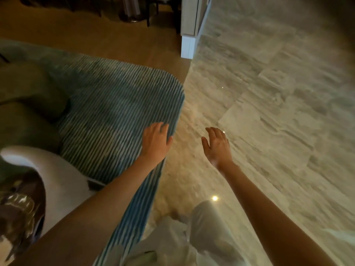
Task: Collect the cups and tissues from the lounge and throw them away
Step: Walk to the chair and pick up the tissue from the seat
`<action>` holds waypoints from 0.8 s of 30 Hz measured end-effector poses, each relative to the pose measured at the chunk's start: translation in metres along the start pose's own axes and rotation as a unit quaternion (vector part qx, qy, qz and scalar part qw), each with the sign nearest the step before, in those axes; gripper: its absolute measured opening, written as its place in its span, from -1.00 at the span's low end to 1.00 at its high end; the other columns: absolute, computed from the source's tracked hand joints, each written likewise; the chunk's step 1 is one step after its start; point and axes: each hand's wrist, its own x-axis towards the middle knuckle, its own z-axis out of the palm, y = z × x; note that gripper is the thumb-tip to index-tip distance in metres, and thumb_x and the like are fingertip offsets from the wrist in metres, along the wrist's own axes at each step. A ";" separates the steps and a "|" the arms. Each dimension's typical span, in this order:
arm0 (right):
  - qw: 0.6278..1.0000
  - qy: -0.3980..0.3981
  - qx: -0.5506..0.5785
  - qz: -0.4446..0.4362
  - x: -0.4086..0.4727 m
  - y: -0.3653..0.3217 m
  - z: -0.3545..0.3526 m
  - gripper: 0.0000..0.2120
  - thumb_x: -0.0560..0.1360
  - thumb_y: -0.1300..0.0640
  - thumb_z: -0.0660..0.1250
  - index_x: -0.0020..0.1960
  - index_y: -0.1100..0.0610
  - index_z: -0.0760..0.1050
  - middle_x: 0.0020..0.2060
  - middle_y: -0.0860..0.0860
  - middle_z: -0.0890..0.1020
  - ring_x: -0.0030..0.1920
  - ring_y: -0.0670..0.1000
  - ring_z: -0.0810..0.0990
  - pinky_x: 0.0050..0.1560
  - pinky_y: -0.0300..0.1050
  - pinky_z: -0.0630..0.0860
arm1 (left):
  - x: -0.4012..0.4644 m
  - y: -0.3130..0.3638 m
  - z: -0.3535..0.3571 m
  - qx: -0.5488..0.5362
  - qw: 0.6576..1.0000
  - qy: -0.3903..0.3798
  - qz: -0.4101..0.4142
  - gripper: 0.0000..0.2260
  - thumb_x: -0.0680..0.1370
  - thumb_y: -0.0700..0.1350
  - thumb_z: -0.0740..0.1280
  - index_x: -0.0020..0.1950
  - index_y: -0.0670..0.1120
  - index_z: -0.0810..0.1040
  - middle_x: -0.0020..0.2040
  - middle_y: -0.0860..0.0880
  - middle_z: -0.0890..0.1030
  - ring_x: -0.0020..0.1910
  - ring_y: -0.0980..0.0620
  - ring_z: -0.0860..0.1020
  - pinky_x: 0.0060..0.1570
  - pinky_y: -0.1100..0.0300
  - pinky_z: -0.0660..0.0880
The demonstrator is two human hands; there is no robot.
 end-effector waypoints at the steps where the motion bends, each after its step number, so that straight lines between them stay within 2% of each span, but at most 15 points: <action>1: 1.000 -0.002 0.001 -0.004 0.025 0.003 -0.001 -0.58 0.62 0.02 0.14 0.42 0.18 0.32 0.37 0.14 0.42 0.42 0.15 0.31 0.42 0.08 0.27 | 0.023 0.000 -0.001 -0.004 1.000 0.000 -0.007 -0.51 0.62 0.09 0.09 0.48 -0.14 0.23 0.45 -0.13 0.32 0.43 -0.11 0.26 0.40 -0.04 0.20; 8: 0.998 0.000 -0.005 -0.062 0.227 0.029 -0.005 -0.55 0.61 0.03 0.15 0.45 0.17 0.27 0.41 0.14 0.38 0.43 0.16 0.29 0.43 0.12 0.26 | 0.206 -0.007 -0.006 -0.009 0.998 0.004 -0.059 -0.53 0.63 0.08 0.09 0.48 -0.13 0.24 0.46 -0.13 0.31 0.44 -0.12 0.25 0.41 -0.06 0.19; 12: 0.995 -0.023 0.001 -0.094 0.341 0.028 -0.017 -0.55 0.61 0.01 0.13 0.45 0.15 0.26 0.40 0.11 0.39 0.42 0.13 0.30 0.44 0.06 0.25 | 0.301 -0.026 -0.023 -0.008 0.994 0.022 -0.109 -0.54 0.62 0.07 0.10 0.46 -0.12 0.29 0.44 -0.12 0.34 0.43 -0.11 0.27 0.41 -0.05 0.20; 18: 0.981 -0.078 -0.010 -0.176 0.483 -0.006 -0.005 -0.56 0.61 0.04 0.13 0.45 0.18 0.27 0.38 0.12 0.40 0.39 0.12 0.33 0.43 0.02 0.26 | 0.403 -0.069 -0.034 -0.033 0.983 0.047 -0.172 -0.57 0.60 0.05 0.16 0.41 -0.14 0.36 0.37 -0.15 0.43 0.36 -0.13 0.35 0.36 -0.05 0.26; 21: 0.974 -0.096 -0.002 -0.205 0.559 -0.031 0.014 -0.56 0.61 0.07 0.15 0.44 0.20 0.28 0.38 0.15 0.40 0.39 0.14 0.34 0.43 0.04 0.25 | 0.462 -0.109 -0.035 -0.029 0.976 0.042 -0.212 -0.55 0.60 0.08 0.13 0.42 -0.12 0.34 0.38 -0.12 0.42 0.37 -0.11 0.35 0.35 -0.04 0.27; 24: 0.968 -0.104 -0.004 -0.229 0.635 -0.063 0.037 -0.56 0.62 0.07 0.14 0.44 0.24 0.27 0.38 0.18 0.39 0.40 0.14 0.32 0.45 -0.01 0.19 | 0.521 -0.161 -0.036 -0.021 0.972 0.037 -0.229 -0.54 0.60 0.09 0.13 0.43 -0.11 0.32 0.39 -0.11 0.40 0.37 -0.09 0.34 0.35 -0.02 0.26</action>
